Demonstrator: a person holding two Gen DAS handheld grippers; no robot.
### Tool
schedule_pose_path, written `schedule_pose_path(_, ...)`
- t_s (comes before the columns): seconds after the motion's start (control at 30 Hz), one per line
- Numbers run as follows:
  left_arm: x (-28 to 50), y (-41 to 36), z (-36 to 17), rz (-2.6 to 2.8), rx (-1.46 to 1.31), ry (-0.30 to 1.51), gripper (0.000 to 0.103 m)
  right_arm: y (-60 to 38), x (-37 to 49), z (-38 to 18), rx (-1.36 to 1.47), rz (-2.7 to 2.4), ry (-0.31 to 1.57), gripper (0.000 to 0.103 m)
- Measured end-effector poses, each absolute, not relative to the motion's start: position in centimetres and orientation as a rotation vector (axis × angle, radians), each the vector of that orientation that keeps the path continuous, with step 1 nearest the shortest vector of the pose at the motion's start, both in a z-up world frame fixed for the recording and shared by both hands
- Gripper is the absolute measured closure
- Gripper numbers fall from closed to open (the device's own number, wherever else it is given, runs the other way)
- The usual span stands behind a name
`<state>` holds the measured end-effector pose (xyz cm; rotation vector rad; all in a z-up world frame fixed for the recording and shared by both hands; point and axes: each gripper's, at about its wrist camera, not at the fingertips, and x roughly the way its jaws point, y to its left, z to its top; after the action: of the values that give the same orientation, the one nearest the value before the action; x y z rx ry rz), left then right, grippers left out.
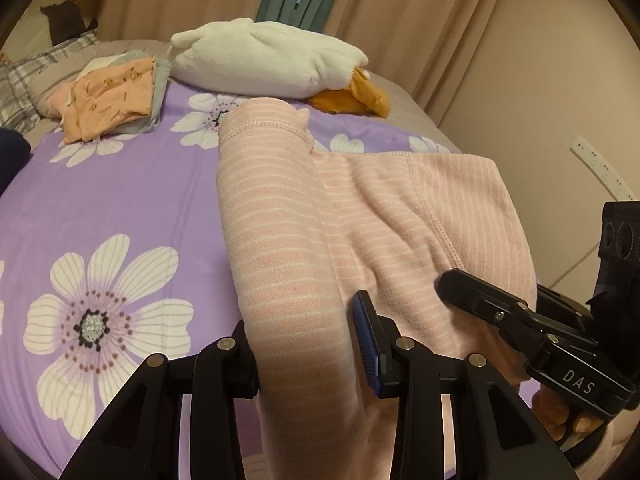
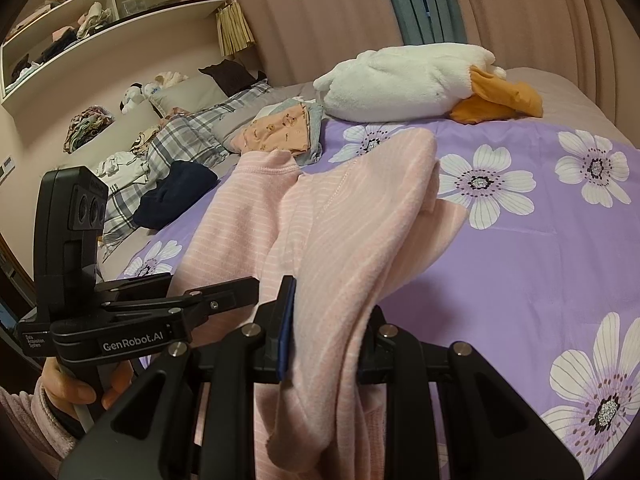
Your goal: Fold small clothes
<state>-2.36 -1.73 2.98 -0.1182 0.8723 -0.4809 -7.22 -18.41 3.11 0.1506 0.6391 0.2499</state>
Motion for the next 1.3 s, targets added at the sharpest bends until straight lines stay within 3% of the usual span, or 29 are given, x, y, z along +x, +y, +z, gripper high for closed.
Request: schedule_pose_path(1.3,3.5,-2.9,0.5,-0.487,-0.098,0.909,0.066,-18.7,-3.7,2.0,0.164,0.211,0.658,0.079)
